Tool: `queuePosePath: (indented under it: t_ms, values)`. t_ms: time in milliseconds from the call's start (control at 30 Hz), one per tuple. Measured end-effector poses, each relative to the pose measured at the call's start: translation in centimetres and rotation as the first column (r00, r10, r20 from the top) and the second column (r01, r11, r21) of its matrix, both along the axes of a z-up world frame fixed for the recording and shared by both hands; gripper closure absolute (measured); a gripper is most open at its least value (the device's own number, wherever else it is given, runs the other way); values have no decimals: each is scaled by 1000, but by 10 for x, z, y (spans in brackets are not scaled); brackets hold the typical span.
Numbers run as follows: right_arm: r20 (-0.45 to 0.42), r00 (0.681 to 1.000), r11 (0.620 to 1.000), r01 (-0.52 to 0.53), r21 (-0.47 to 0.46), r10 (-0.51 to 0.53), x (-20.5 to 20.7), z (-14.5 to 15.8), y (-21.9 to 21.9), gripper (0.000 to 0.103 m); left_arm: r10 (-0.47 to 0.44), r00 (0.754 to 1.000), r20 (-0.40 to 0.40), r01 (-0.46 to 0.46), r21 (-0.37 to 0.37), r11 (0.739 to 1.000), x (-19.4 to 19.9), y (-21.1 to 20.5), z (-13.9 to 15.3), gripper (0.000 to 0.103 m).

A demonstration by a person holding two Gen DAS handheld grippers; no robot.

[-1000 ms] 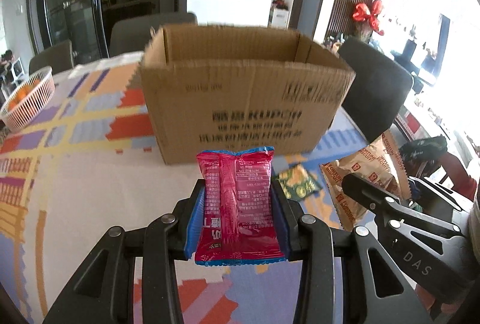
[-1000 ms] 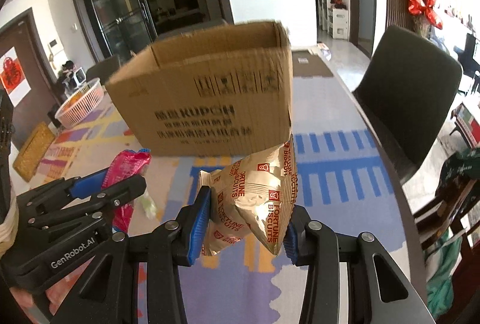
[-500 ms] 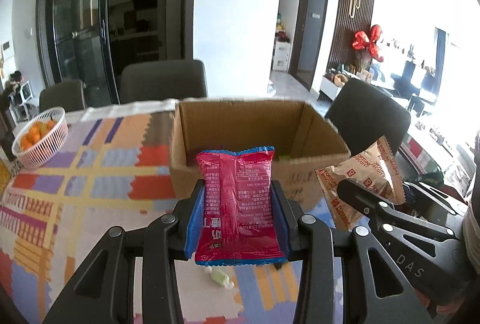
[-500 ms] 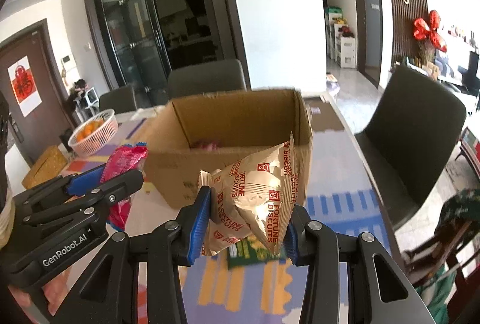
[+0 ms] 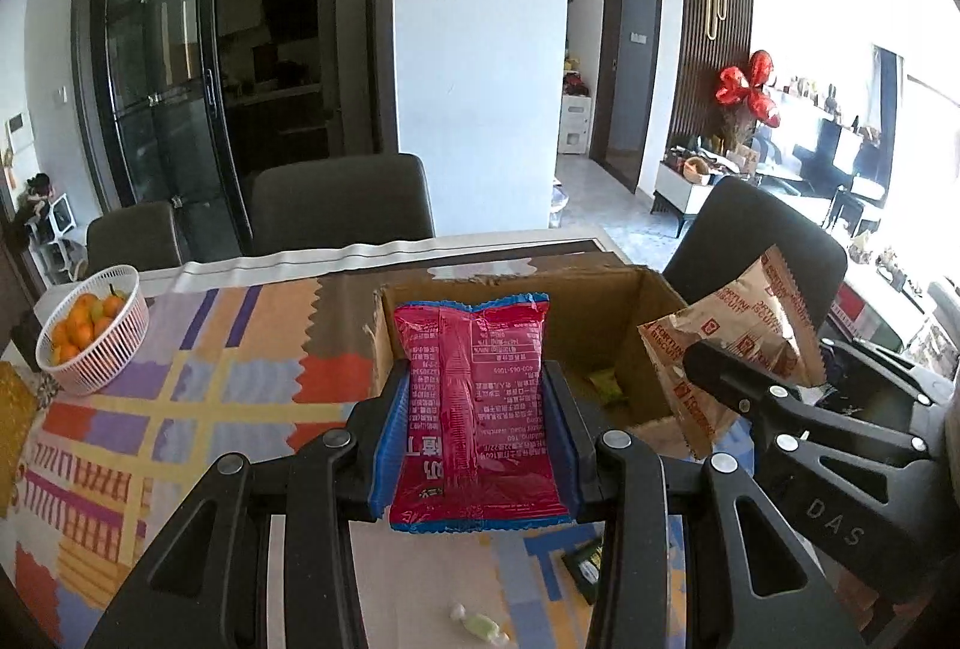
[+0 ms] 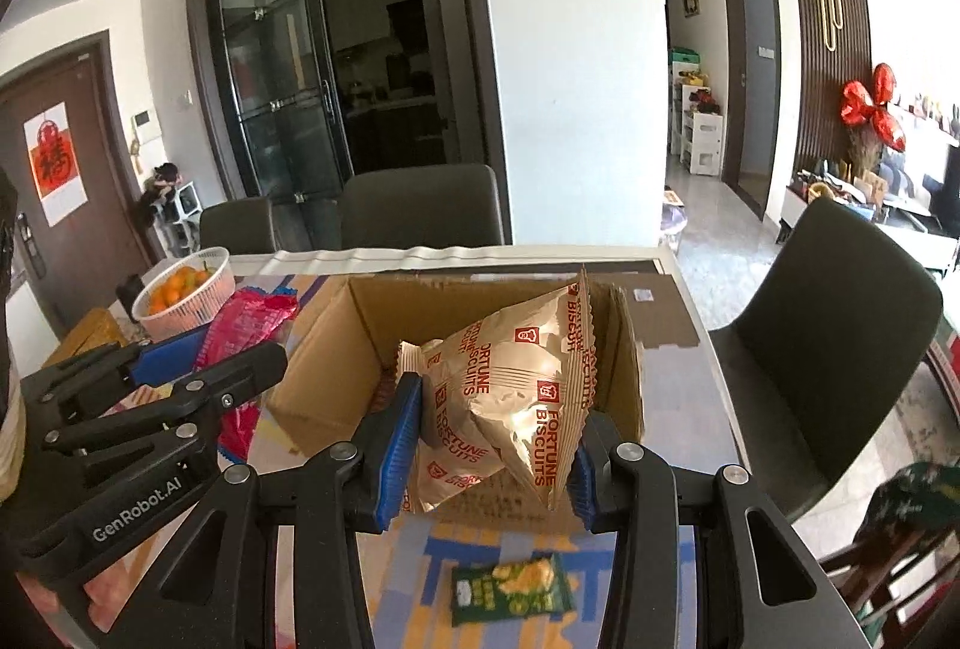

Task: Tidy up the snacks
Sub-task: 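Carry both packets into the box and open both tools, then withdraw both tools from the box toward the green cracker packet and small candy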

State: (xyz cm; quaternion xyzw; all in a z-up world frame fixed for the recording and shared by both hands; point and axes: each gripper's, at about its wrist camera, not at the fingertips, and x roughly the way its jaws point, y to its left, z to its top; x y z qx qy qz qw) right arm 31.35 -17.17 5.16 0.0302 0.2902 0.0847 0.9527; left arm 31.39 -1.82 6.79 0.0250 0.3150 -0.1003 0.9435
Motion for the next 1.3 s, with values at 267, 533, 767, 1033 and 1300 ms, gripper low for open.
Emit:
queuePosePath:
  t_ms: [267,533,767,1033,1300]
  values:
    - [-34,999,999,-19,-33,18,37,-1,5,59,0,1000,-13,1,30,1000,35,-3,-4,62]
    - [-61,997,998,36,-52,-39,59,-11,-1,30,29,1000,-11,-28,52,998,46,1,-10,40]
    - [-44,996,994,78,-79,-81,46,-13,-9,22,49,999,-3,-49,41,998,23,13,-10,35]
    - [17,996,990,86,-111,-85,12,-11,-6,10,36,999,9,-37,51,998,-16,19,-10,32]
    - [4,999,993,52,-101,-52,-18,-22,-7,10,33,999,-9,-33,45,998,-51,17,-19,32]
